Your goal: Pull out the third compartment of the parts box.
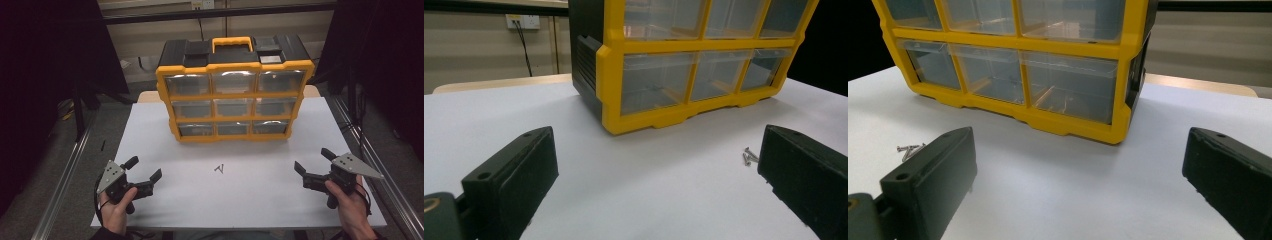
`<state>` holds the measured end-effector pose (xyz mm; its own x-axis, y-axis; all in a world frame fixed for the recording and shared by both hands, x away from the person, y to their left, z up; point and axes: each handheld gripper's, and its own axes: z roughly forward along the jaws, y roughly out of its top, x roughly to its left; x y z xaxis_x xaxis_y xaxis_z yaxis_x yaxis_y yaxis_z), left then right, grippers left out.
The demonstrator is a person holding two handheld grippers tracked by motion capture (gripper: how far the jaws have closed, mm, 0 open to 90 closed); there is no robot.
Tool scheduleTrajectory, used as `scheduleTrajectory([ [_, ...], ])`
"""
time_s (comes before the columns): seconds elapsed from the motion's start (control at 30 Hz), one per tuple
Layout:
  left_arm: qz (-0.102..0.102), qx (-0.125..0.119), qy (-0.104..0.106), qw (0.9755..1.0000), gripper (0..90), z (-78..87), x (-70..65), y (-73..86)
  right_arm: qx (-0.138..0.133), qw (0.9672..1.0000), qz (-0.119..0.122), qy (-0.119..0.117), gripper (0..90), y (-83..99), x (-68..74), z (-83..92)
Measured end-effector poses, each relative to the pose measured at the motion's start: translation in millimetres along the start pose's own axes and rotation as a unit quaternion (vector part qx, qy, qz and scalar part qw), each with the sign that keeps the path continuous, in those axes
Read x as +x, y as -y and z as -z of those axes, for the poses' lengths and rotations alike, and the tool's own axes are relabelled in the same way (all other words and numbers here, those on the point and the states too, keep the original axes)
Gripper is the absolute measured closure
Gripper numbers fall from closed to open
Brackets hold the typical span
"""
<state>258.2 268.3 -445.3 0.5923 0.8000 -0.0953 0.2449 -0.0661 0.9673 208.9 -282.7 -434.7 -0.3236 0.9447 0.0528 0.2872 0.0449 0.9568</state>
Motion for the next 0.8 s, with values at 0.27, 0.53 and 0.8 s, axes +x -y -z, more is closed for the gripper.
scheduleTrajectory([
  [0.27,0.0,0.004,-0.004,1.0,2.7,0.0,0.1,0.1,-0.001,1.0,0.003,-0.006,0.2,-0.2,0.7,-0.2],
  [0.53,0.008,0.0,0.0,1.0,3.1,-2.4,-0.4,0.2,0.002,0.9999,0.007,-0.01,0.1,-1.3,2.8,-1.6],
  [0.8,0.01,0.002,0.0,1.0,3.2,-3.7,-1.0,-0.1,-0.015,0.9996,0.02,-0.012,0.1,-9.3,7.6,-5.9],
])
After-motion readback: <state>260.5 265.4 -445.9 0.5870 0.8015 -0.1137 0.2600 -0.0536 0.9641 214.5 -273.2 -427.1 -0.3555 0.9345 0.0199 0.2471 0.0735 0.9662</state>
